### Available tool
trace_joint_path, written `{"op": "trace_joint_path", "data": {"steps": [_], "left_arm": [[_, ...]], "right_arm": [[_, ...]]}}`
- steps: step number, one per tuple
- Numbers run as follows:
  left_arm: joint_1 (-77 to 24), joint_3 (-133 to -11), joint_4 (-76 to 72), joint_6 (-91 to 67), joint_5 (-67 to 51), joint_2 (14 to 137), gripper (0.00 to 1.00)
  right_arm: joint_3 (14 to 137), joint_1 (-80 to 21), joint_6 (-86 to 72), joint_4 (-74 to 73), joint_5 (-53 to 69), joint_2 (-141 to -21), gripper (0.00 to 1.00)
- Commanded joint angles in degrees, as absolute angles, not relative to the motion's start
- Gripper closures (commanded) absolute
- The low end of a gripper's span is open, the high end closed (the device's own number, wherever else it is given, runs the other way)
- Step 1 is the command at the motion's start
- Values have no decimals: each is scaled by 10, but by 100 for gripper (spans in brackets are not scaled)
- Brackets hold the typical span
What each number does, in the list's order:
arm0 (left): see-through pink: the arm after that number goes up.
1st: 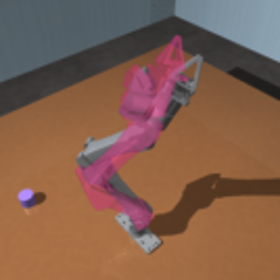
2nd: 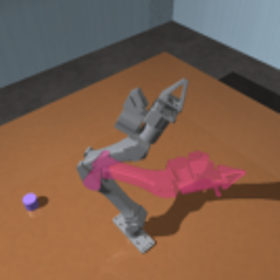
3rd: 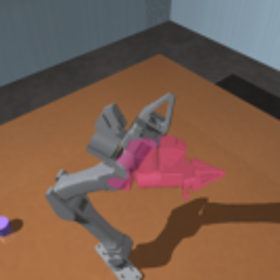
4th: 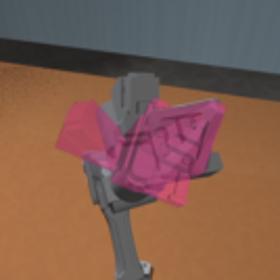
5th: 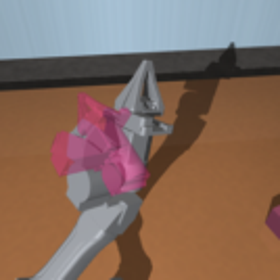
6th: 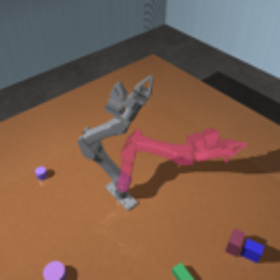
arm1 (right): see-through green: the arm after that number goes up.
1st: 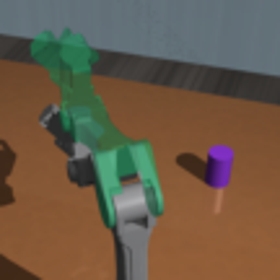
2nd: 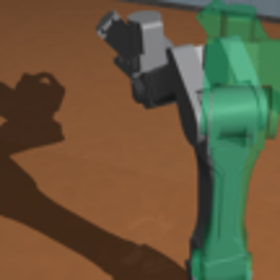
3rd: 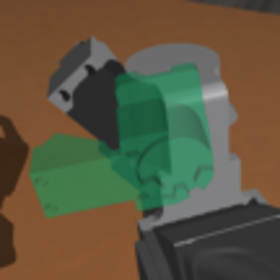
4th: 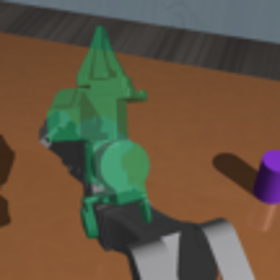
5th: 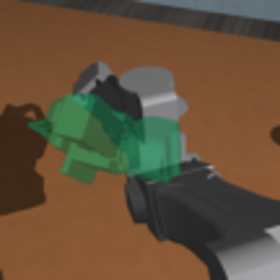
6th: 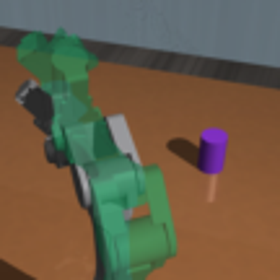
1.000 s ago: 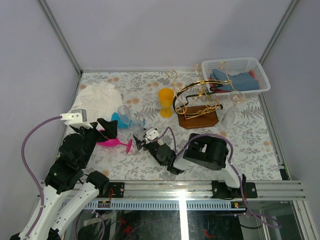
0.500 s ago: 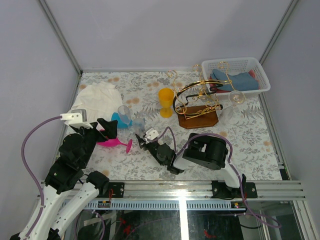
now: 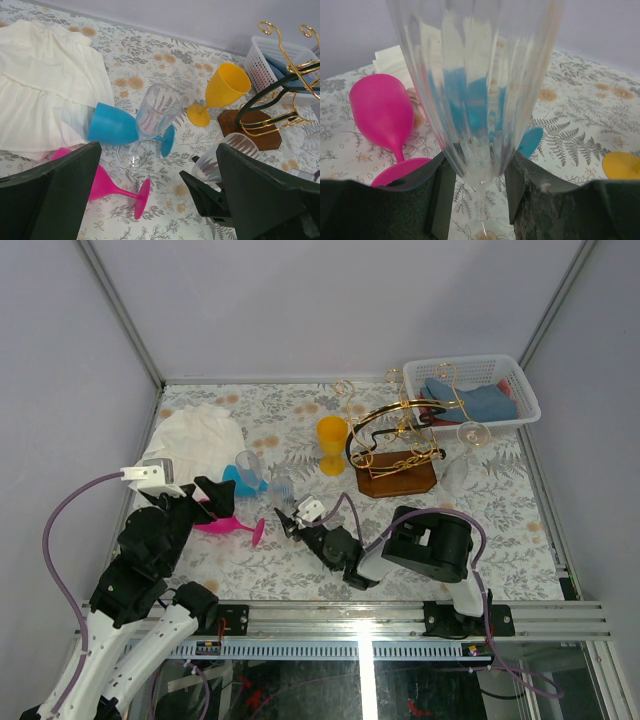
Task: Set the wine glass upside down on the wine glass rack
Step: Pick up the wine glass at the center of the board.
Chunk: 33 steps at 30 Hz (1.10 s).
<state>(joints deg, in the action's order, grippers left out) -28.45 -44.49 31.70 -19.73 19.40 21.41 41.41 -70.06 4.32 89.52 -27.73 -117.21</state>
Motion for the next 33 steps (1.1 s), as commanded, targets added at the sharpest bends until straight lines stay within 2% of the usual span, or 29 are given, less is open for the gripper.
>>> {"op": "trace_joint_path", "data": {"steps": [1, 10, 19, 33], "left_arm": [[-277, -438, 274, -202, 191, 212, 2], [-275, -438, 274, -204, 189, 208, 2], [-275, -487, 293, -243, 158, 207, 0], [-275, -488, 276, -355, 30, 226, 0]], "right_arm": [[403, -699, 64, 976, -259, -1125, 69], [383, -699, 78, 976, -255, -1074, 69], [375, -703, 81, 943, -234, -969, 69], [434, -706, 97, 835, -183, -843, 69]]}}
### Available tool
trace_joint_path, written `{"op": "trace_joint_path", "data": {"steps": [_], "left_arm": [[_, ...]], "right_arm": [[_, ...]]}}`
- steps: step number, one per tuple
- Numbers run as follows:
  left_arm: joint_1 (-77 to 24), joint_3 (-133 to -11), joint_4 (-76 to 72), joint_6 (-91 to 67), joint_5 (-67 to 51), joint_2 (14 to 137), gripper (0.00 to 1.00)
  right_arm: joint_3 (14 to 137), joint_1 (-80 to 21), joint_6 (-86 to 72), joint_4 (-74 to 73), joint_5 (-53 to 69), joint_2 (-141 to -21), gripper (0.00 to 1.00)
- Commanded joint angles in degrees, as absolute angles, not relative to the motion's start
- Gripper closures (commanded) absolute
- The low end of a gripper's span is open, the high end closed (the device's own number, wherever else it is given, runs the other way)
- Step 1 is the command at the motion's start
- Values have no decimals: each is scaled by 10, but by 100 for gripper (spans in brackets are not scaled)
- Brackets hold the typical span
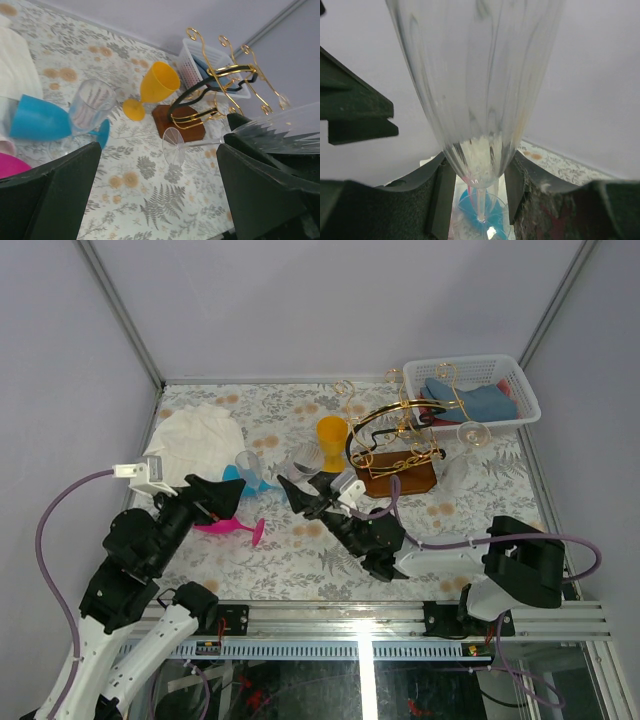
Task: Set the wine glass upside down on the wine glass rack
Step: Pick up the wine glass at the center of the board, then turn the wine glass upside down at the wine rack.
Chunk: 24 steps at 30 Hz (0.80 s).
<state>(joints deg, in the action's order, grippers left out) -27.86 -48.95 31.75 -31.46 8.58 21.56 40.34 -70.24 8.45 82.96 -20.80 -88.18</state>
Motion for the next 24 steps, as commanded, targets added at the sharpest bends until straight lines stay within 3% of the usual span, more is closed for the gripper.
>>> {"op": "trace_joint_path", "data": {"steps": [1, 13, 24], "left_arm": [[-275, -485, 269, -359, 19, 230, 1], [-275, -458, 191, -389, -45, 278, 8], [-275, -438, 135, -397, -81, 309, 31]], "right_arm": [[438, -706, 98, 835, -180, -838, 70], [470, -706, 88, 835, -138, -812, 70], [461, -706, 40, 856, -113, -794, 70]]}}
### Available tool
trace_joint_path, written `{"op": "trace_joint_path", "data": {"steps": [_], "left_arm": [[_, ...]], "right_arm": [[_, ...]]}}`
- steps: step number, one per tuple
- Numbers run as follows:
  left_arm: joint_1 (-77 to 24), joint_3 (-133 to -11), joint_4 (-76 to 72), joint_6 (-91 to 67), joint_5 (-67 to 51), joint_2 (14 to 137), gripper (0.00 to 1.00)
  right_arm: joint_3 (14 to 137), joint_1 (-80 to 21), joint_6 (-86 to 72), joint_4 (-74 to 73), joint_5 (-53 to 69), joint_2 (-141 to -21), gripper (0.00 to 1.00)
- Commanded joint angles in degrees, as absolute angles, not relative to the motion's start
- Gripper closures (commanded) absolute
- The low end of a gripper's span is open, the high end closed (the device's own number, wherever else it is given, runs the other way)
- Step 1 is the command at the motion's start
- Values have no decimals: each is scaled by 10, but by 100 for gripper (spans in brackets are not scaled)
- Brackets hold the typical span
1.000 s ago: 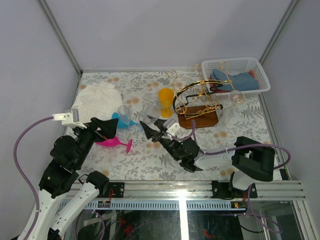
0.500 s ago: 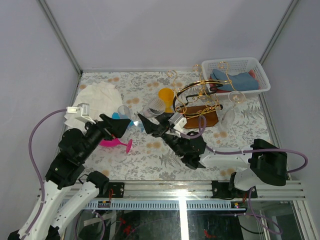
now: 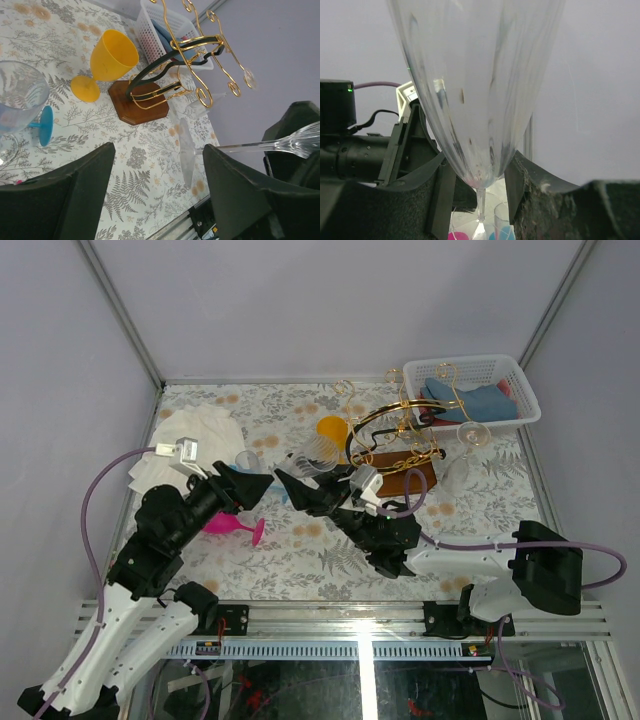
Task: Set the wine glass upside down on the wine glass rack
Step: Turn the wine glass upside down at the wine rack.
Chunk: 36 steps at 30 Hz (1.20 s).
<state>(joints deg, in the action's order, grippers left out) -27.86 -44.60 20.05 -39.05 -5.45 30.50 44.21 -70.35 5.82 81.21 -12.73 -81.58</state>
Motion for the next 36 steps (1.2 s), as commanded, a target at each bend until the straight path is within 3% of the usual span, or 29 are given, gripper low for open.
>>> {"op": "trace_joint_path", "data": {"steps": [1, 13, 20, 24, 28, 32, 36], "left_arm": [[-275, -437, 132, -398, -84, 310, 34], [-275, -437, 106, -405, -111, 305, 70], [-275, -438, 92, -410, -135, 309, 99], [-275, -436, 91, -415, -133, 303, 100], [-275, -437, 81, -426, -139, 300, 100], [-275, -443, 65, -444, -147, 301, 100], [-275, -440, 46, -452, -140, 302, 100]], "right_arm": [[461, -706, 39, 856, -113, -794, 70], [454, -706, 33, 861, -121, -796, 69], [452, -706, 32, 860, -125, -794, 67], [446, -706, 38, 861, -133, -792, 62], [435, -706, 37, 859, -143, -784, 49], [424, -706, 38, 846, -144, -776, 29], [405, -706, 43, 830, -144, -770, 23]]}}
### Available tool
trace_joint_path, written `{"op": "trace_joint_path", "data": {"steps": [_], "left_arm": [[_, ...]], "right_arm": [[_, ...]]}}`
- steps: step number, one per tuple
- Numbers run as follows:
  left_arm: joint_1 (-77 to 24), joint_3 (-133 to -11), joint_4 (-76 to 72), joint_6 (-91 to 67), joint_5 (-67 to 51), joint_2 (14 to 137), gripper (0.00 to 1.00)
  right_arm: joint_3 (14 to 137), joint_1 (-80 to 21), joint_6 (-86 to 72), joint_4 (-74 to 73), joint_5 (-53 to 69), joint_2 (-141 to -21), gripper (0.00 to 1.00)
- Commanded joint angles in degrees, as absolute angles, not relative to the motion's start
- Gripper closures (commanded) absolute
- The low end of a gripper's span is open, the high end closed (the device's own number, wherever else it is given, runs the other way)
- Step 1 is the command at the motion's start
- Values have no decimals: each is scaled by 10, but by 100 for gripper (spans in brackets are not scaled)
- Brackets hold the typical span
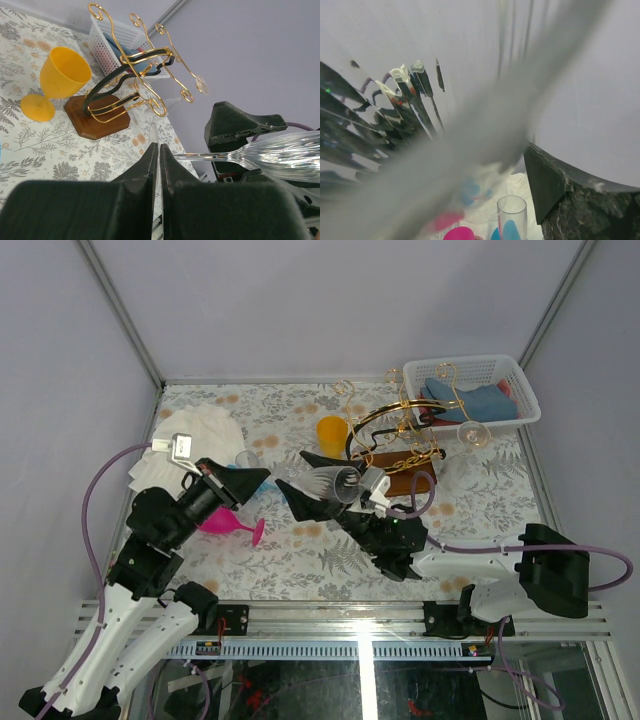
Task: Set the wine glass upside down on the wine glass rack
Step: Turn the wine glass upside down at the wine rack.
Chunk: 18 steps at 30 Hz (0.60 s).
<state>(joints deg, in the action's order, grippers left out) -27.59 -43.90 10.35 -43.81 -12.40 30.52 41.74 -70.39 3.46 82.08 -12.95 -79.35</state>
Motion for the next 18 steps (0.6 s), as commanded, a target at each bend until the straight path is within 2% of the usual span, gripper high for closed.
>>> {"op": "trace_joint_path", "data": {"steps": [1, 18], "left_arm": [[-275, -439, 43, -451, -140, 303, 100], [-275, -451, 48, -442, -130, 303, 100]], "right_arm": [[398, -706, 41, 833, -146, -769, 22], [318, -706, 41, 841, -154, -732, 16]]}}
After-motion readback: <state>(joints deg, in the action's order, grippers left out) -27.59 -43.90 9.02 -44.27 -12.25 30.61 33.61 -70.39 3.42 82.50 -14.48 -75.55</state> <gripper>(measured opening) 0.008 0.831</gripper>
